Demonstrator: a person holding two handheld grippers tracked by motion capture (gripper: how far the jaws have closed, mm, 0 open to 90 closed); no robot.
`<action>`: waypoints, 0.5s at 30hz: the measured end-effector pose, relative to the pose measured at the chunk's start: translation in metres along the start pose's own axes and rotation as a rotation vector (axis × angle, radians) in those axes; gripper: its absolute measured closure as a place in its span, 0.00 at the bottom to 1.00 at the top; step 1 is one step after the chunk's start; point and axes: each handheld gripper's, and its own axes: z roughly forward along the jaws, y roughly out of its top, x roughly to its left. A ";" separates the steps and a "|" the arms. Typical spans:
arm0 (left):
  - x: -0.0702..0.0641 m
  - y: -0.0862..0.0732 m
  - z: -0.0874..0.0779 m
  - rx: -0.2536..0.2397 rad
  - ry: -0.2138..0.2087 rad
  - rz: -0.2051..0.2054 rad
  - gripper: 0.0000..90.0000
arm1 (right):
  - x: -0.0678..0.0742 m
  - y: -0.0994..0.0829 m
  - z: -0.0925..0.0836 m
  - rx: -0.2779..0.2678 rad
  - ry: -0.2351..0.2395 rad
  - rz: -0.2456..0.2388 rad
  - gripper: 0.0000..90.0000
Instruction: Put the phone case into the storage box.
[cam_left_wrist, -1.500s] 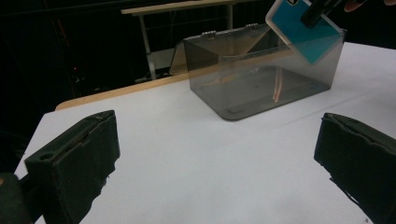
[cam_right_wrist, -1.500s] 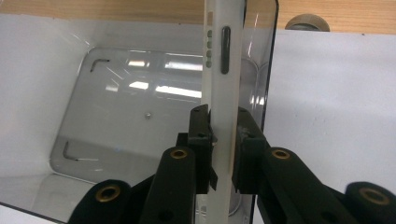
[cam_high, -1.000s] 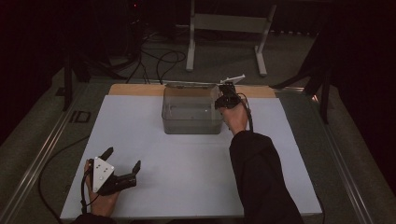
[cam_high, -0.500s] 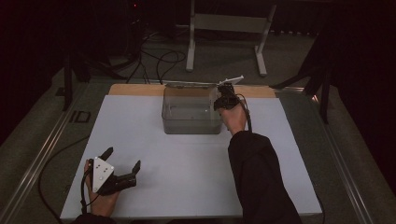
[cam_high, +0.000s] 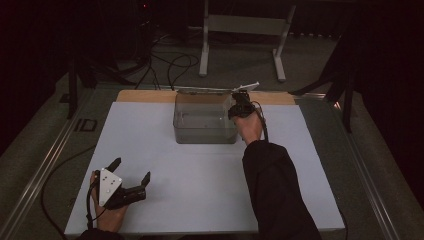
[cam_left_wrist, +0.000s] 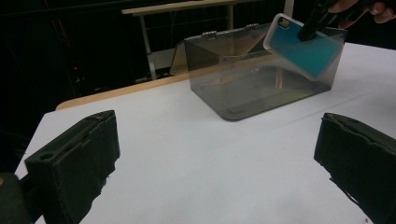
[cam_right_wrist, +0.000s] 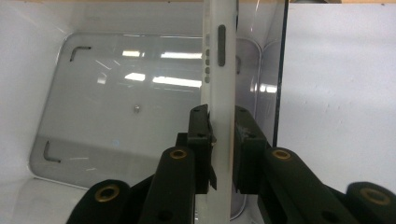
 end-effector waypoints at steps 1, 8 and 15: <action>0.000 0.000 0.000 0.000 0.000 -0.001 0.01 | 0.000 0.000 0.001 0.000 -0.005 0.001 0.89; 0.000 0.000 0.000 0.000 0.000 0.001 0.01 | 0.002 0.000 0.002 0.000 -0.016 0.018 0.89; 0.000 0.000 0.000 -0.001 0.002 -0.002 0.01 | 0.003 0.000 0.003 0.010 -0.026 0.032 0.89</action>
